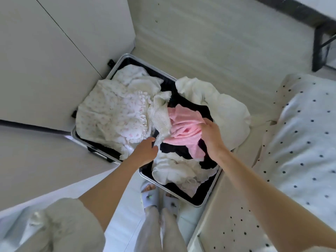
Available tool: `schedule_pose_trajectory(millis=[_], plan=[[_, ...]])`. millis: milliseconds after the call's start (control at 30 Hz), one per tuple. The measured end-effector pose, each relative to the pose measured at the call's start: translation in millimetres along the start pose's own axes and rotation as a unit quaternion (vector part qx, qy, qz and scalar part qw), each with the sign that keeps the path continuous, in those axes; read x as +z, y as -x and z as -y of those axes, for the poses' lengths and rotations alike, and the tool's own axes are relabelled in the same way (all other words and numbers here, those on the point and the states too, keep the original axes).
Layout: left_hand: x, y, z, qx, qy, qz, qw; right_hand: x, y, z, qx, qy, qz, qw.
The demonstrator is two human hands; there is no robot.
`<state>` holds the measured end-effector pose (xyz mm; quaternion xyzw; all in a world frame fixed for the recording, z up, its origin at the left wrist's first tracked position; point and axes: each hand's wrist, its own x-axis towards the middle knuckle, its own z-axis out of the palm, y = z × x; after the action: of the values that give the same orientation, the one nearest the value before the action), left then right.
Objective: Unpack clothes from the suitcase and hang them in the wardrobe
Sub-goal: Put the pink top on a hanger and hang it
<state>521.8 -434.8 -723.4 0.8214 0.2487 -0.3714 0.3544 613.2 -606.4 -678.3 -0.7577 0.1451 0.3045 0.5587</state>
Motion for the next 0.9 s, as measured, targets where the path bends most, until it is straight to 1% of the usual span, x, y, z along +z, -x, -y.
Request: schedule_pose_trajectory(millis=[100, 167, 233, 300, 367, 433, 567, 600, 667, 700, 767, 800, 900], plan=[[-18.4, 52.7, -20.9, 0.008, 0.049, -0.028, 0.998, -5.9, 46.4, 34.7, 0.028, -0.064, 0.033, 0.997], [-28.6, 89.4, -28.2, 0.003, 0.107, -0.059, 0.992, -8.2, 78.5, 53.4, 0.028, -0.079, 0.052, 0.995], [-33.9, 126.4, -26.1, -0.006, 0.181, -0.083, 0.980, -8.1, 111.4, 66.1, 0.026, -0.056, 0.074, 0.995], [-37.4, 161.8, -21.8, -0.001, 0.234, -0.099, 0.967, -6.1, 140.9, 76.0, 0.007, -0.030, 0.117, 0.993], [-37.1, 197.8, -12.8, 0.016, 0.252, -0.109, 0.961, -0.2, 170.5, 81.5, -0.003, -0.009, 0.160, 0.987], [-33.1, 226.9, 1.1, 0.030, 0.281, -0.110, 0.953, 10.0, 198.5, 84.8, 0.012, 0.018, 0.193, 0.981], [-24.8, 278.6, 38.5, 0.042, 0.394, -0.095, 0.913, 45.0, 247.3, 83.3, 0.035, 0.087, 0.261, 0.961], [-23.9, 292.7, 47.5, 0.049, 0.439, -0.083, 0.893, 55.5, 258.7, 83.6, 0.040, 0.097, 0.278, 0.955], [-24.5, 318.7, 62.4, 0.063, 0.518, -0.028, 0.853, 73.2, 278.0, 85.7, 0.051, 0.120, 0.289, 0.948], [-25.0, 333.7, 73.3, 0.077, 0.522, -0.011, 0.849, 83.9, 292.4, 88.0, 0.053, 0.133, 0.293, 0.945], [-24.5, 363.1, 95.0, 0.104, 0.482, -0.014, 0.870, 106.9, 320.0, 89.4, 0.048, 0.133, 0.319, 0.937], [-25.5, 377.2, 104.3, 0.112, 0.465, -0.028, 0.877, 118.7, 332.2, 90.1, 0.042, 0.130, 0.333, 0.933], [-29.0, 412.2, 134.1, 0.131, 0.439, -0.103, 0.883, 158.0, 372.9, 89.3, 0.008, 0.142, 0.343, 0.928]])
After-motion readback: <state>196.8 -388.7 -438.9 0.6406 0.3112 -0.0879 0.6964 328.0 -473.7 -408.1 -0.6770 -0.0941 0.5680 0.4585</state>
